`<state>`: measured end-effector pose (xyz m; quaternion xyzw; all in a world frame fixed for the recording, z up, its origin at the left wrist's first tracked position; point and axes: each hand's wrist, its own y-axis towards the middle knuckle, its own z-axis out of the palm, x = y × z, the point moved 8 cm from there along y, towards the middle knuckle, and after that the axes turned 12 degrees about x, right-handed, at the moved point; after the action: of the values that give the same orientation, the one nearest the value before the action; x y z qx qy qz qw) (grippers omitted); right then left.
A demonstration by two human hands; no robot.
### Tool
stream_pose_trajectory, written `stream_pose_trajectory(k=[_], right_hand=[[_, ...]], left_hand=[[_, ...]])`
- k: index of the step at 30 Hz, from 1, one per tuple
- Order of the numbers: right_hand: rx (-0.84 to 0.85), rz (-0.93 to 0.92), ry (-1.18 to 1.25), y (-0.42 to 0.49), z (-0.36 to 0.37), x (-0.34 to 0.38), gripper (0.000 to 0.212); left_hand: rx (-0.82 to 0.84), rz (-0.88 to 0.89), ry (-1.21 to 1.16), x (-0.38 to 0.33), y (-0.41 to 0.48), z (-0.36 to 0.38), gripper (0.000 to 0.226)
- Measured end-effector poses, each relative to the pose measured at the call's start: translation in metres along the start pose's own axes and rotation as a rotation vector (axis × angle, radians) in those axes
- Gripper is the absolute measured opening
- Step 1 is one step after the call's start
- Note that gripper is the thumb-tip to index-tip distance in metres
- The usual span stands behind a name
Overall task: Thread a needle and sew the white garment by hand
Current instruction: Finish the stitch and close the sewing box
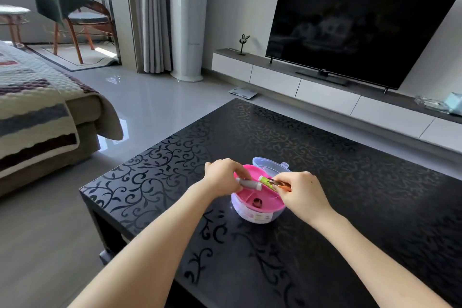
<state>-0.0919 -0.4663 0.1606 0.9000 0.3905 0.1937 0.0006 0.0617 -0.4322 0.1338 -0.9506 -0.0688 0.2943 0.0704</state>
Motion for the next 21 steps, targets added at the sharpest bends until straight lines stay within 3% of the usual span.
stream_pose_trajectory(k=[15, 19, 21], right_hand=[[0.074, 0.054, -0.025, 0.016, 0.012, 0.011, 0.017], [-0.104, 0.107, 0.109, 0.012, -0.019, -0.003, 0.012], [-0.207, 0.13, 0.177, 0.014, -0.036, -0.009, 0.012]], left_hand=[[-0.02, 0.033, -0.147, 0.005, 0.0, 0.002, 0.032], [-0.09, 0.0, -0.255, 0.02, -0.001, 0.0, 0.056], [-0.152, -0.037, -0.29, 0.029, -0.004, -0.001, 0.053]])
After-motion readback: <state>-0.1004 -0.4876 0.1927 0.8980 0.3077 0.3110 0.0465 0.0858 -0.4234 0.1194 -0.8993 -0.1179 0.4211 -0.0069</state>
